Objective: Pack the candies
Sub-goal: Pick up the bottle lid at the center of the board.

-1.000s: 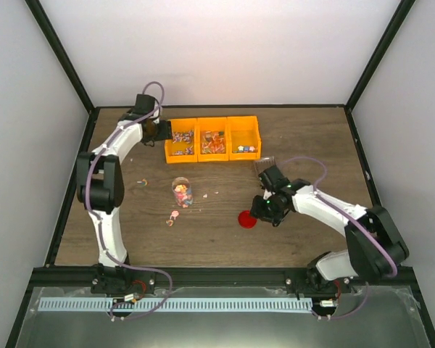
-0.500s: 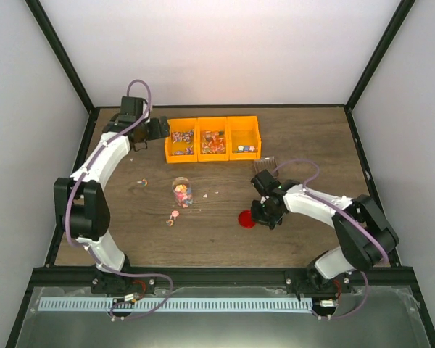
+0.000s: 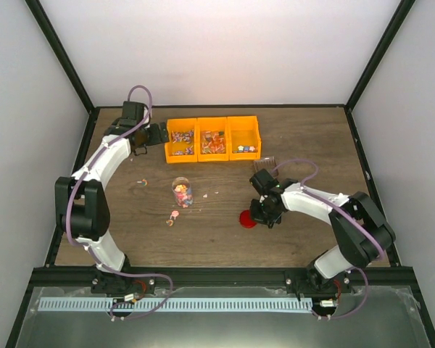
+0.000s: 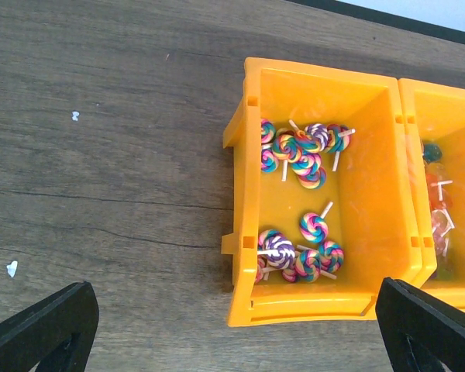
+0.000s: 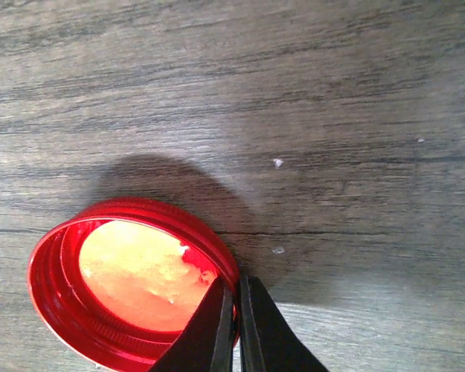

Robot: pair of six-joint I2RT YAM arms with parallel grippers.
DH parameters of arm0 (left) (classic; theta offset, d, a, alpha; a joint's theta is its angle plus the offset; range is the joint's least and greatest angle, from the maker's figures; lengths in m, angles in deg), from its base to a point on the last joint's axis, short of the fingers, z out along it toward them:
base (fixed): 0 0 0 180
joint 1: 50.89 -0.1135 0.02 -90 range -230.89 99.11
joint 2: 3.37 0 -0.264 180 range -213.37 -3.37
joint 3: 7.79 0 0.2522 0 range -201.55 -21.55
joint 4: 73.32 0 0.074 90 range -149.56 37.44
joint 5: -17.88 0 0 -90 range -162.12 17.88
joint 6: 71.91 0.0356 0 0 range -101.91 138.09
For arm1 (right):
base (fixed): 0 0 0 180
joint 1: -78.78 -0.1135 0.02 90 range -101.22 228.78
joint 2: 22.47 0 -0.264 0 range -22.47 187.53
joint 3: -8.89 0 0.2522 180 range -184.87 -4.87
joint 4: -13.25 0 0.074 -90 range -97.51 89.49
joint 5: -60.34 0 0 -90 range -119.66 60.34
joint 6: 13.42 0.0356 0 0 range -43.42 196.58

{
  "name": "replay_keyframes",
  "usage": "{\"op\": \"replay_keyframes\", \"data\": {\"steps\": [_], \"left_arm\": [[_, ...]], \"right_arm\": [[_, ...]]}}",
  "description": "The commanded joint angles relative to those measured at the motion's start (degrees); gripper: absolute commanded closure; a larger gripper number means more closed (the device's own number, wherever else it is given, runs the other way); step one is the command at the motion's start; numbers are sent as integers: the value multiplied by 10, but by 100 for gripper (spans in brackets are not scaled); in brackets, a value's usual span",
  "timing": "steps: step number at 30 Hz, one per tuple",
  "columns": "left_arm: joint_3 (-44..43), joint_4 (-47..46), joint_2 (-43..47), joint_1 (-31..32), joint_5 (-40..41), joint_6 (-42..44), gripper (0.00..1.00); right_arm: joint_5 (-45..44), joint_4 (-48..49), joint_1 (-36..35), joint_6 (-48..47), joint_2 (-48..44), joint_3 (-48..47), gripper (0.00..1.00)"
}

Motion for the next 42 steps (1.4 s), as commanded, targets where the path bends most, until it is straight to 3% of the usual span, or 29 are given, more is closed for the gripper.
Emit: {"op": "replay_keyframes", "data": {"steps": [1,9,14,17,21,27,30,35,38,42], "left_arm": [[2,-7,13,1,1,-4,0],[3,-23,23,-8,-58,-44,0],[28,-97,43,-32,-239,-107,0],[83,-206,101,-30,-319,-153,0],[156,-349,164,-28,-441,-233,0],[228,-577,175,-18,-583,-414,0],[227,-609,163,2,-620,-449,0],[254,-877,132,28,-662,-634,1],[252,-968,107,29,-672,-707,2],[252,-939,110,30,-671,-681,1]], "right_arm": [[-7,-9,-4,6,-18,-34,97],[38,5,-2,-16,-54,-81,97],[210,134,19,-47,-61,-107,95],[329,251,43,2,-67,-109,95],[461,479,69,130,-66,-91,94],[538,777,87,326,-10,-88,94],[563,834,89,361,32,-124,93],[597,917,90,411,88,-183,91],[603,927,89,418,107,-202,91],[613,980,90,457,128,-211,91]]}}
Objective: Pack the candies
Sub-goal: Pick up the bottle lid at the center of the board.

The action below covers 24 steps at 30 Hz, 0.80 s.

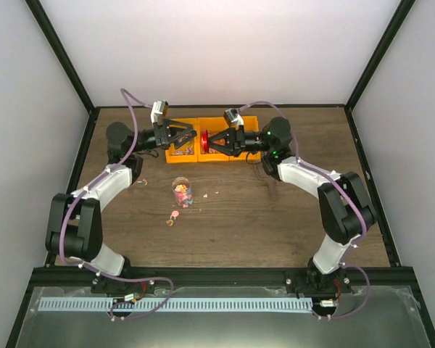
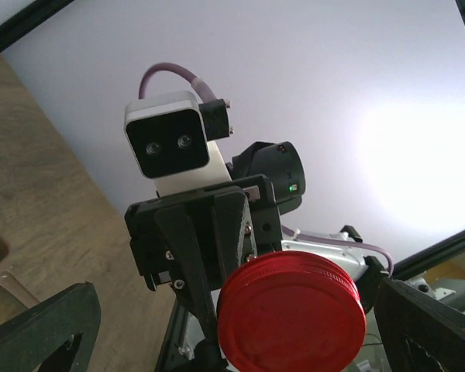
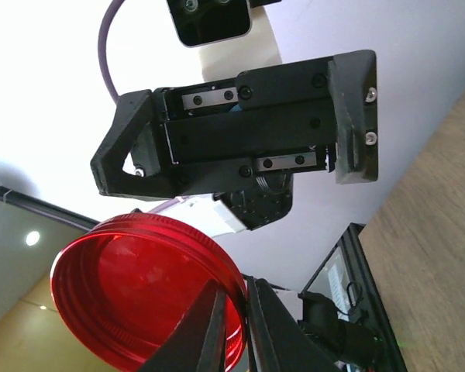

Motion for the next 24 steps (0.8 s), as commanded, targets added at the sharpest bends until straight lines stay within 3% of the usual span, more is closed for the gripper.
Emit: {"op": "replay_keyframes", "data": {"steps": [1,4,11,24], "left_arm": [[3,-47,7,0,-20,-16,1],[-3,18,17,5,-26,36,1],[-11,59,22,30,-40,68,1],[-21,20,20,42,-53,43,3]], "right_arm": [[28,89,4,50,19,-27,90],[30,88,4,53,27,-29,90],[38,46,4,29,32,-53,90],[37,29,4,25,46,-62,90]]}}
